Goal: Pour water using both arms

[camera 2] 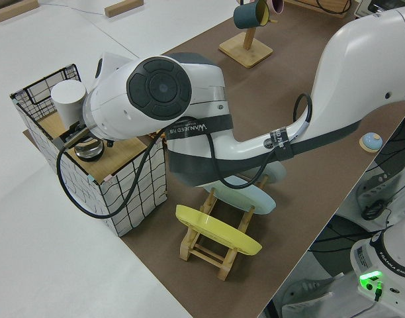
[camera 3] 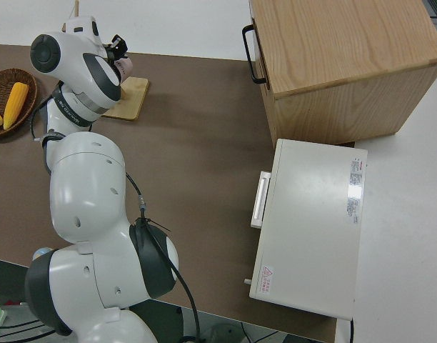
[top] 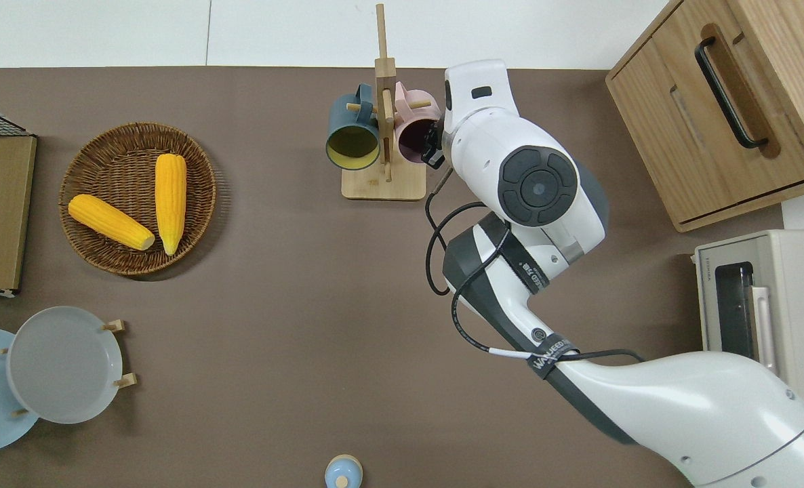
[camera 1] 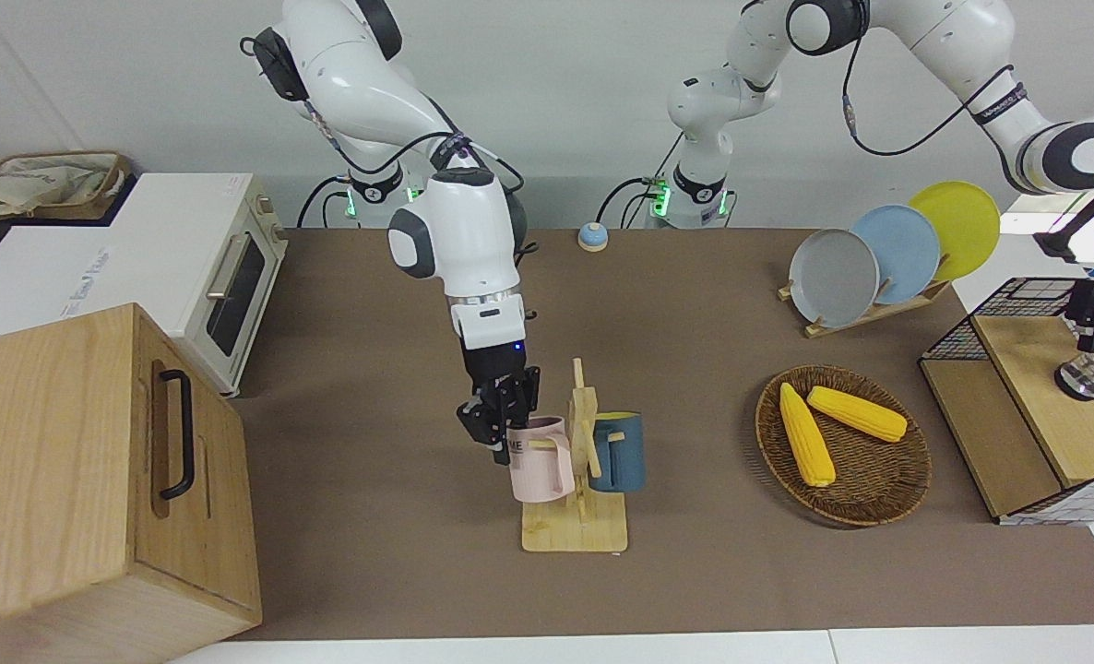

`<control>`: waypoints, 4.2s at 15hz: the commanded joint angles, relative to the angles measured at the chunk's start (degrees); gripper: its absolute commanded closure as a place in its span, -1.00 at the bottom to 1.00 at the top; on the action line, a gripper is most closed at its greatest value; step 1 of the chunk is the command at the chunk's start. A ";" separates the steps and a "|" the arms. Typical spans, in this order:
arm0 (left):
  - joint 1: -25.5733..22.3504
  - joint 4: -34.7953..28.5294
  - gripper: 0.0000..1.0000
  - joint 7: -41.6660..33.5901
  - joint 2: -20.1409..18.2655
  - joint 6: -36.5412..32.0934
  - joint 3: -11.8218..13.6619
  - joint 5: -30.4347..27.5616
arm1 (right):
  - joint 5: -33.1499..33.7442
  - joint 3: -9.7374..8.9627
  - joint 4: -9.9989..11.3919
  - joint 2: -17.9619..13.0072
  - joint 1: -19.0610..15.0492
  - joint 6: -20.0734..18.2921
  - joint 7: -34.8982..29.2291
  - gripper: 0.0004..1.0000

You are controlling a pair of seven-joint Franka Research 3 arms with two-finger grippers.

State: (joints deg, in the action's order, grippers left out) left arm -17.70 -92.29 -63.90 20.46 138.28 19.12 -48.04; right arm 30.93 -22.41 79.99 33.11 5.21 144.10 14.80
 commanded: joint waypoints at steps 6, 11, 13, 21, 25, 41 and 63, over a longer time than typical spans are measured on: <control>-0.14 1.33 -0.97 -1.40 1.52 1.47 -0.40 -1.53 | 1.59 -0.01 -1.59 1.52 0.23 -0.04 -1.71 0.39; -0.14 1.41 -0.82 -1.22 1.69 1.91 -0.49 -1.53 | 1.59 -0.01 -1.59 1.61 0.32 -0.13 -1.71 0.68; -0.14 1.41 -0.71 -1.31 1.69 1.91 -0.40 -2.22 | 1.59 -0.01 -1.59 1.61 0.32 -0.22 -1.71 0.75; -0.14 1.33 0.18 -1.05 1.96 2.00 -0.40 -2.49 | 1.51 -0.01 -1.59 1.61 0.23 -0.22 -1.71 0.92; -0.23 1.41 0.97 -0.61 1.96 2.00 -0.32 -2.49 | 1.33 -0.01 -1.50 1.52 0.32 -0.31 -1.80 0.95; 0.56 3.17 1.00 5.09 -0.76 0.77 0.04 0.83 | 0.63 -0.27 0.78 -1.55 -1.08 -0.57 -2.06 0.95; 1.62 4.23 1.00 14.51 -4.90 -4.33 0.21 9.63 | 0.80 -0.89 11.85 -10.69 -6.79 -0.75 -1.71 0.97</control>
State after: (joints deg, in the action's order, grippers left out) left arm -16.69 -88.82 -51.05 16.90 135.18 18.66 -39.63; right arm 30.93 -22.22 86.62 26.72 1.21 143.74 13.86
